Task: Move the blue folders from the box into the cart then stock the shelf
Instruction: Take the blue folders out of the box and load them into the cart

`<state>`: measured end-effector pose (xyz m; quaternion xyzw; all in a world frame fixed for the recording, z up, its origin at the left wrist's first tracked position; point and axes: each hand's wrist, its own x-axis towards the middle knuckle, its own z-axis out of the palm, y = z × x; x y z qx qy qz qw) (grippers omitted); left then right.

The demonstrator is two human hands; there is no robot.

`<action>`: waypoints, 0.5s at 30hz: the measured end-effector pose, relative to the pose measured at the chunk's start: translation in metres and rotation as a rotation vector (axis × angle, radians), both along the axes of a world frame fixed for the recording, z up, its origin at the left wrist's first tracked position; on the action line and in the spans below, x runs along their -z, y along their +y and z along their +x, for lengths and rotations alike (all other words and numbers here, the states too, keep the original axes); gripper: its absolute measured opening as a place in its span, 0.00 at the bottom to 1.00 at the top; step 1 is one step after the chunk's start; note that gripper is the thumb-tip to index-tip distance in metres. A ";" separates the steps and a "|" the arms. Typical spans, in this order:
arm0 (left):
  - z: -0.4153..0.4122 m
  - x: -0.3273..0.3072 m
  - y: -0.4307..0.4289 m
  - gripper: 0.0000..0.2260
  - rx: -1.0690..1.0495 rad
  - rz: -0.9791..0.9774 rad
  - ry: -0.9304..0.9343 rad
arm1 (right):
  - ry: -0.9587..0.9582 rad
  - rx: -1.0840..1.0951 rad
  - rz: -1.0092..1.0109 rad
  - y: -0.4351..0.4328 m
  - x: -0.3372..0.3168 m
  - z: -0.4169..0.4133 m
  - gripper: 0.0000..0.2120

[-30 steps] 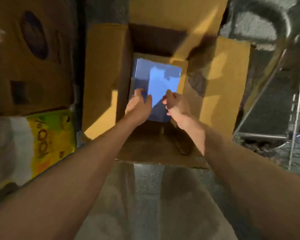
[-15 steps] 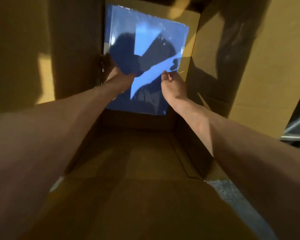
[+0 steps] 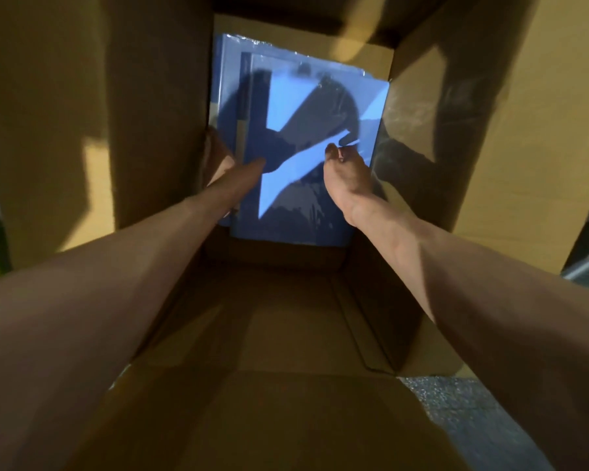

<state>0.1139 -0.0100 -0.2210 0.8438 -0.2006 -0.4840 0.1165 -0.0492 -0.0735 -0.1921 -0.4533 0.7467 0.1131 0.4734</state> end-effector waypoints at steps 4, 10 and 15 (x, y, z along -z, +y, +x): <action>-0.006 0.003 -0.010 0.32 -0.037 0.043 0.039 | -0.024 0.024 -0.015 0.004 0.008 0.002 0.22; -0.018 -0.012 -0.010 0.33 0.224 0.109 0.145 | -0.035 0.007 0.026 0.020 0.005 -0.002 0.22; -0.022 -0.020 -0.022 0.18 0.044 -0.017 0.157 | -0.019 0.042 0.035 0.010 0.002 -0.008 0.23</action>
